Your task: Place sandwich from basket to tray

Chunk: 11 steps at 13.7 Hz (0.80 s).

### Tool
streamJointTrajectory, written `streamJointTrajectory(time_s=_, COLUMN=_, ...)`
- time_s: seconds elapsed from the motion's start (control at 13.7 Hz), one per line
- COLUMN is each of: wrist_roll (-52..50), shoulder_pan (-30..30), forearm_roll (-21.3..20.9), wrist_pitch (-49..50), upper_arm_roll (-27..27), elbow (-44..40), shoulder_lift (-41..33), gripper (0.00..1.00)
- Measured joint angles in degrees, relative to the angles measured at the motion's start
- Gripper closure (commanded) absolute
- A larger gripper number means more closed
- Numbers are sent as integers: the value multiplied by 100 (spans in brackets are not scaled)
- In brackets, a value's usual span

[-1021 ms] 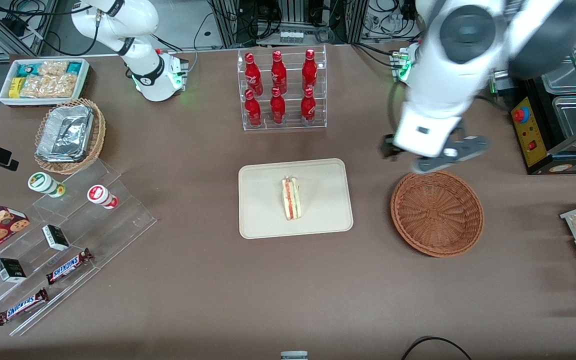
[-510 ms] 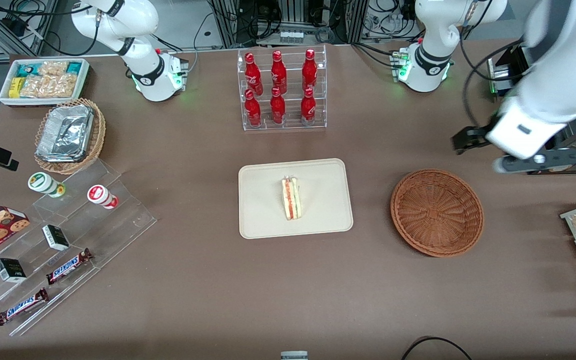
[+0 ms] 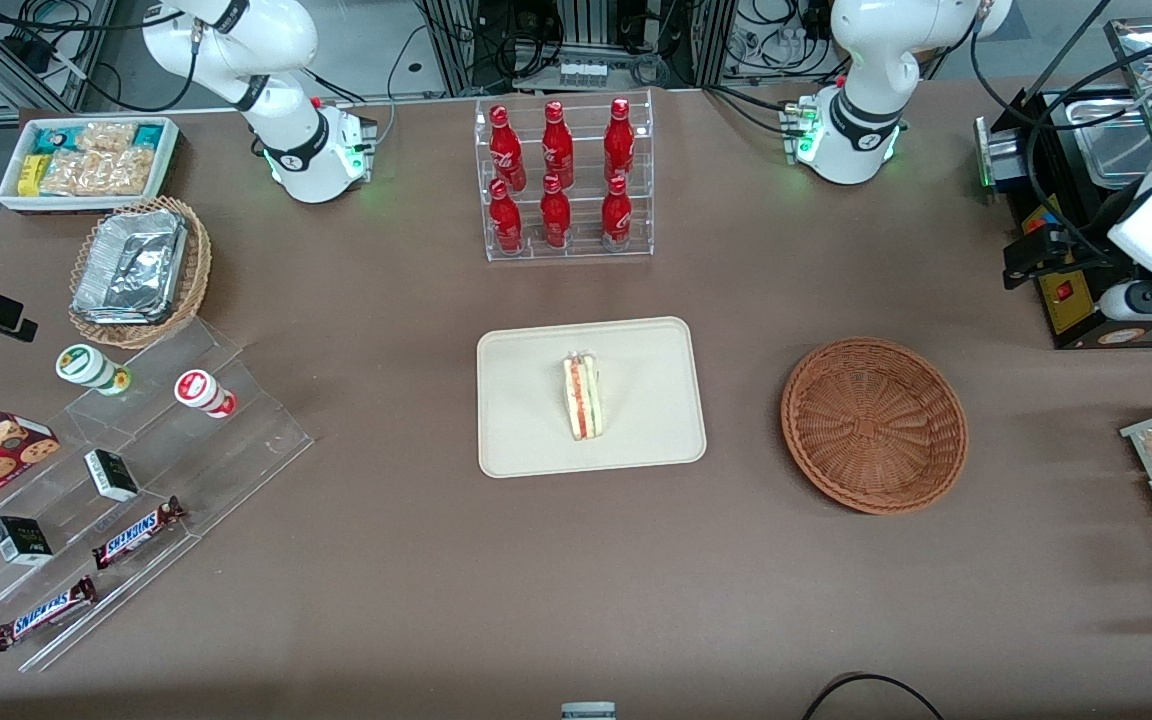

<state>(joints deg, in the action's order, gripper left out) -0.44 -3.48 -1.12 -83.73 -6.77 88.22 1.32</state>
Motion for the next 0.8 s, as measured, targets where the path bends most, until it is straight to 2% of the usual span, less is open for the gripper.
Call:
streamJointTrajectory(time_s=0.44, wrist_roll=4, shoulder_pan=538, forearm_roll=-1, wrist_pitch=-196, upper_arm_roll=243, elbow=-380, shoulder_lift=221, gripper=0)
streamJointTrajectory(time_s=0.8, wrist_roll=-78, shoulder_pan=670, forearm_roll=-1, wrist_pitch=-346, upper_arm_roll=383, elbow=-438, shoulder_lift=270, gripper=0)
